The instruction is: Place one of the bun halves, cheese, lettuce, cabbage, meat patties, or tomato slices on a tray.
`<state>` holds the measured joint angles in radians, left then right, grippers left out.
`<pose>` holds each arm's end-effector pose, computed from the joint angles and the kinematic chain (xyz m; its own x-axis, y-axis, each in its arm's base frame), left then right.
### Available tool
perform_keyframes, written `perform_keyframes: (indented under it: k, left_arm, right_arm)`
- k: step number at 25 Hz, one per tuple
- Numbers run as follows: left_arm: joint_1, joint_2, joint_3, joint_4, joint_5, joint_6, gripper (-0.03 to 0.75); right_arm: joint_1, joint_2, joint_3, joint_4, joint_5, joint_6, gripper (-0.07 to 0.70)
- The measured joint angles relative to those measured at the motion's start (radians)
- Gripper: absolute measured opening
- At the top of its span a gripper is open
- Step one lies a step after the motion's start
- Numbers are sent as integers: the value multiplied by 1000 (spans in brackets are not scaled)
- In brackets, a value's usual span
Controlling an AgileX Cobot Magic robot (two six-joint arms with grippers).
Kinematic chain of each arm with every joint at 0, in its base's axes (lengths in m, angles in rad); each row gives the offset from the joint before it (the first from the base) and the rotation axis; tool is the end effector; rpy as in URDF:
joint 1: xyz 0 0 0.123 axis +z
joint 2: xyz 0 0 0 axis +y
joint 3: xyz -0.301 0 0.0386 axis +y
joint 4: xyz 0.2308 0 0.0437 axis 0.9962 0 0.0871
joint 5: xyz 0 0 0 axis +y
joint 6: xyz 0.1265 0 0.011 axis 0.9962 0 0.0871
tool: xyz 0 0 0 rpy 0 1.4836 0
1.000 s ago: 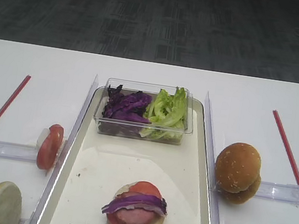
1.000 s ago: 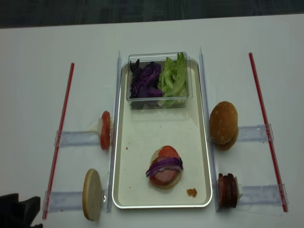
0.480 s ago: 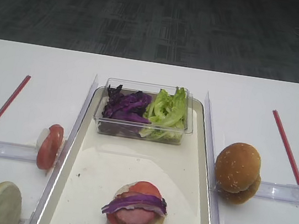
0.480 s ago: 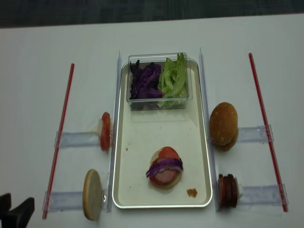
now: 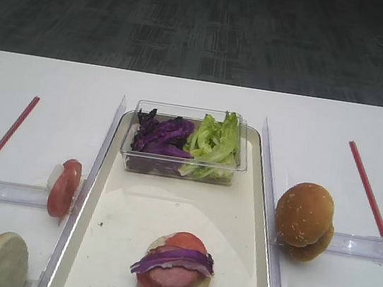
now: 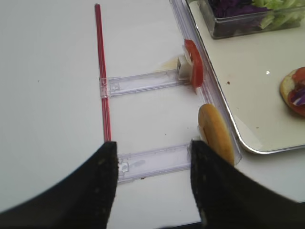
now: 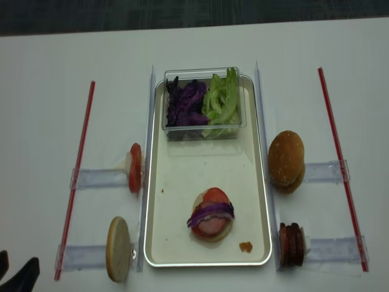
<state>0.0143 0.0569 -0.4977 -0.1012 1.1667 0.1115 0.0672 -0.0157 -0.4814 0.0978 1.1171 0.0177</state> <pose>-0.0064 -0.0119 0.2414 -0.5888 0.0628 -0.8059 0.1028 0.9947 0.0024 -0.0112 0.0104 0.2413 -0.5129 0.0260 -0.8581 -0.1115 0.9891 0.0966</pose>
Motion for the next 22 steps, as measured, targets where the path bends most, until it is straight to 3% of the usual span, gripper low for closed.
perform_keyframes:
  k: [22]
  left_arm:
    - [0, -71, 4, 0, 6, -15, 359]
  right_arm:
    - [0, 0, 0, 2, 0, 0, 401]
